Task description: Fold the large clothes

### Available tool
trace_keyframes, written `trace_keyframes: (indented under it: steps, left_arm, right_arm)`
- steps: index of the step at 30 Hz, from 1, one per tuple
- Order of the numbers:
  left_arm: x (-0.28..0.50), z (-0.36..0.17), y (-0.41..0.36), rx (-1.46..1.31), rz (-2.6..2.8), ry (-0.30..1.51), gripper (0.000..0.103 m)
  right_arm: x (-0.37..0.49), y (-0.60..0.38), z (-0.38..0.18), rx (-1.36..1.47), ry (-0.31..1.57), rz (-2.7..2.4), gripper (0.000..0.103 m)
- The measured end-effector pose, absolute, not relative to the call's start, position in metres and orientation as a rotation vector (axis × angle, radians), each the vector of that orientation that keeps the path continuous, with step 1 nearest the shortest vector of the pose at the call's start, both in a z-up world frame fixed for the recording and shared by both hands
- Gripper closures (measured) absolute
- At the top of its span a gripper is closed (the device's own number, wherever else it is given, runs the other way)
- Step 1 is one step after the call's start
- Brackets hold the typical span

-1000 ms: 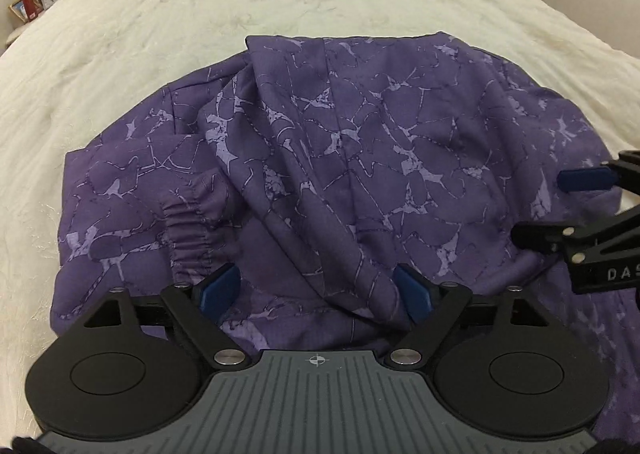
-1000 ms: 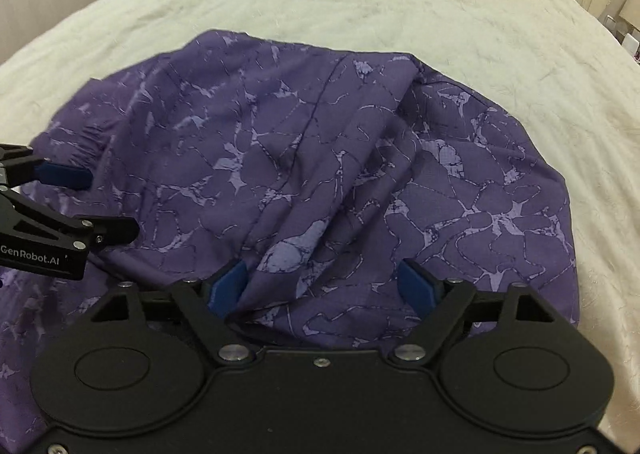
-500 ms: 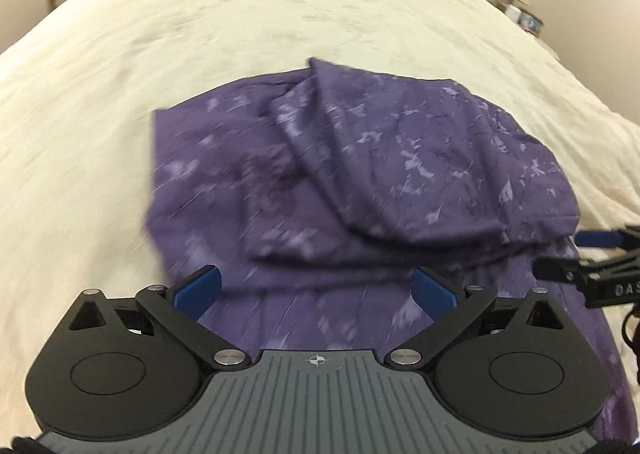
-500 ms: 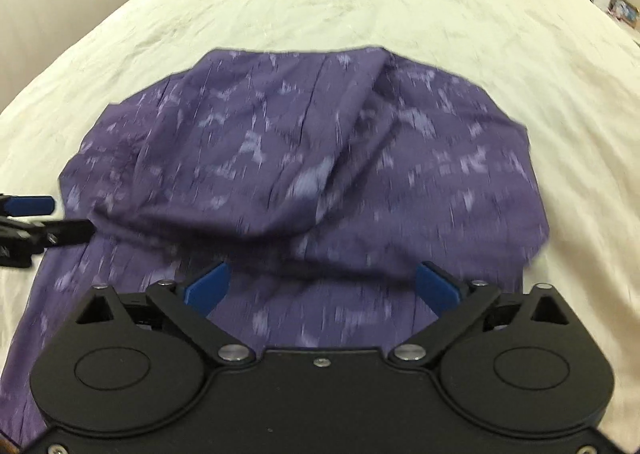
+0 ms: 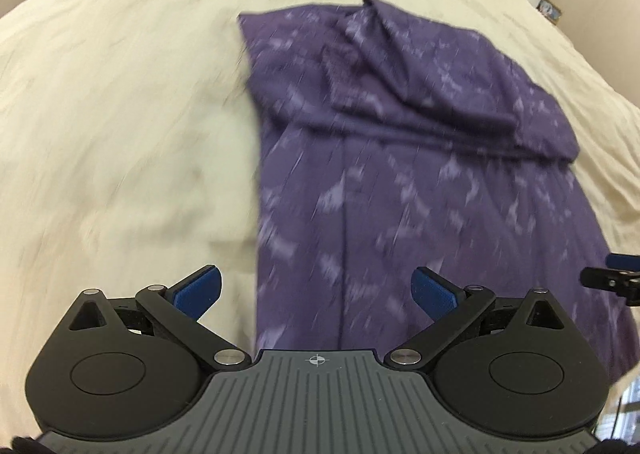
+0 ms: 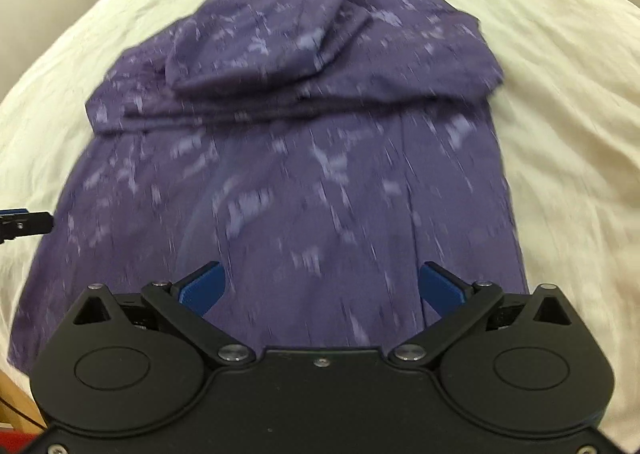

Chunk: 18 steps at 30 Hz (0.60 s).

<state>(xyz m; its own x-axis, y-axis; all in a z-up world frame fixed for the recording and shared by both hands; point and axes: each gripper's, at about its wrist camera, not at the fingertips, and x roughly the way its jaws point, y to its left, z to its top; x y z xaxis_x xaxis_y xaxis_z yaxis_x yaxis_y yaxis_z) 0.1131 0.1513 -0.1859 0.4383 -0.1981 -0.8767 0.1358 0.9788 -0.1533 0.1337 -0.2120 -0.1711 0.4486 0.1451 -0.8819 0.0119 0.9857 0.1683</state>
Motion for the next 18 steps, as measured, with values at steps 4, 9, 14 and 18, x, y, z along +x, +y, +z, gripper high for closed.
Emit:
trace_keyframes:
  steps: [4,9,14,18]
  left_arm:
    - [0.090,-0.192,0.160,-0.080,-0.193,1.125,0.000]
    - [0.062,-0.197,0.162,-0.098,-0.155,1.136,0.000]
    - [0.038,-0.201,0.155,-0.104,-0.109,1.134,0.000]
    - [0.020,-0.204,0.148,-0.096,-0.097,1.129,0.000]
  right_arm:
    - [0.105,-0.217,-0.173,0.155,1.122,0.036,0.001]
    - [0.076,-0.234,-0.175,0.175,1.133,0.008,0.001]
    - [0.053,-0.257,-0.176,0.187,1.114,0.008,0.001]
    - [0.035,-0.275,-0.175,0.198,1.082,0.006,0.001]
